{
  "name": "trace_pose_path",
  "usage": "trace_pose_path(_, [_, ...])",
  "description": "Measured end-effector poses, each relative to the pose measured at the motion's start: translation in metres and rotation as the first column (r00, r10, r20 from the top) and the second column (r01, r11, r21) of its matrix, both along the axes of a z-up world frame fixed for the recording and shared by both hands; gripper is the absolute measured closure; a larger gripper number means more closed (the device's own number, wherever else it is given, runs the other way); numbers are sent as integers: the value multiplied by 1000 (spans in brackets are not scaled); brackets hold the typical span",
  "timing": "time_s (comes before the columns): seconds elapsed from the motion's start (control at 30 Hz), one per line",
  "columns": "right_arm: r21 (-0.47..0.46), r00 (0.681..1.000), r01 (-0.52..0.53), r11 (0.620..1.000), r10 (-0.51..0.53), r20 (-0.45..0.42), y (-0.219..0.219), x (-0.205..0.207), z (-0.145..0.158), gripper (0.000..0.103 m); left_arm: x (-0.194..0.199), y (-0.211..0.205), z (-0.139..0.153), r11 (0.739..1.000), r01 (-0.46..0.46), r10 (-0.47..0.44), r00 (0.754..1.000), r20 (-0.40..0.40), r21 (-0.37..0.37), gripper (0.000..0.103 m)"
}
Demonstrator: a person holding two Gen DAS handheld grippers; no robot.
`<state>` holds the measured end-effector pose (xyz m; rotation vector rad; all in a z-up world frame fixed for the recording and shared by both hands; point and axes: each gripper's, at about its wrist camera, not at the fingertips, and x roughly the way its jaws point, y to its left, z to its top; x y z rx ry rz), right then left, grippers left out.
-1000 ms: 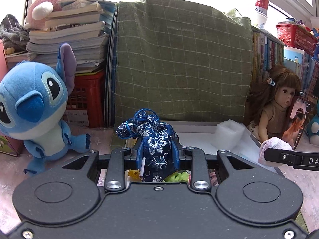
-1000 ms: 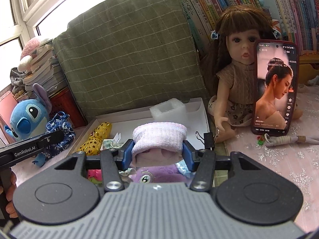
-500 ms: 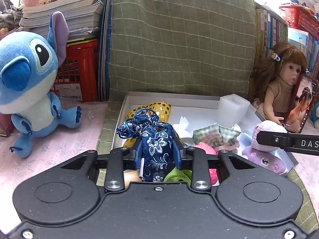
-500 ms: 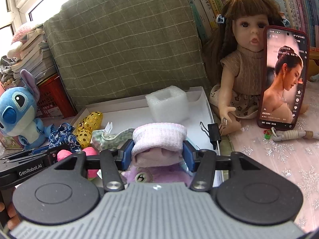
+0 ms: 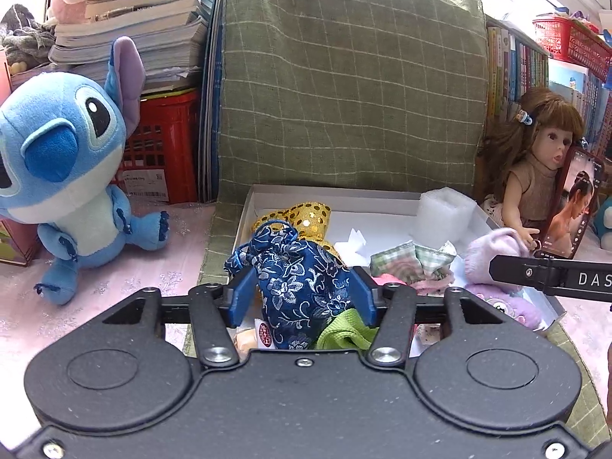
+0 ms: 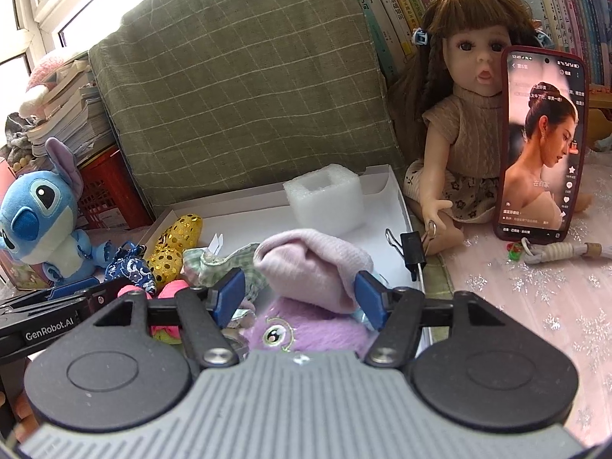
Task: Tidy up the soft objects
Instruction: 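Open left tool to drop blue pouch while right tool releases rolled towel in box, then close left tool on white fluffy ball while right tool moves to pink-checked packet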
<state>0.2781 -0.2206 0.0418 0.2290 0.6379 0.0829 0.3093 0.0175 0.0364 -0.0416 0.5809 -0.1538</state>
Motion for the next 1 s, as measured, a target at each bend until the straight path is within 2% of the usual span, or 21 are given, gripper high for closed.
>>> trace_pose_path(0.17, [-3, 1000, -10, 1000, 10, 27, 2, -12, 7, 20, -13, 4, 10, 1000, 4, -4, 1000, 15, -2, 39])
trace_pose_path(0.3, [-35, 998, -23, 999, 25, 56, 6, -23, 13, 16, -27, 5, 18, 1000, 13, -13, 999, 45, 7, 24])
trace_pose_path(0.57, [-20, 994, -52, 998, 53, 92, 8, -49, 19, 12, -55, 8, 27, 1000, 8, -8, 997, 79, 0, 18])
trace_pose_path(1.0, [-86, 985, -93, 992, 105, 140, 21, -98, 17, 10, -107, 13, 28, 999, -23, 20, 993, 118, 24, 16])
